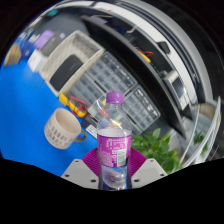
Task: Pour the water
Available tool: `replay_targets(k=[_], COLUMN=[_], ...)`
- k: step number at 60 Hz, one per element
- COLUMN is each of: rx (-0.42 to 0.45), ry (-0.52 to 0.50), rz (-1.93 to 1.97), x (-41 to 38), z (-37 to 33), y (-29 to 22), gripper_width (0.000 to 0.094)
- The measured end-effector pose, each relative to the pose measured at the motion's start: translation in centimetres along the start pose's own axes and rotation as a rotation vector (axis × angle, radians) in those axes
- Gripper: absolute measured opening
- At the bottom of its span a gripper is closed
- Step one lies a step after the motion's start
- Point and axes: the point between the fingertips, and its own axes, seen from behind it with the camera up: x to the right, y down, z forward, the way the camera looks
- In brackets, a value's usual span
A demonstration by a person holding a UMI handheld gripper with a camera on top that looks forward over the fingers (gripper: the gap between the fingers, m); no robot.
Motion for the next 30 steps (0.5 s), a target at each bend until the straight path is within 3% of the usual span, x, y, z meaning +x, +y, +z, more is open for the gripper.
replay_targets(k=[11, 20, 30], rx=[-0.034, -0.020, 0.007], ry=[0.091, 0.089, 0.154], rz=[-0.502, -0.809, -1.178], x=[2.8, 2.4, 2.5], z=[3.7, 5.3, 6.3], y=[-0.2, -1.0, -3.1], gripper_width=[0.0319, 0.0322, 0.0320])
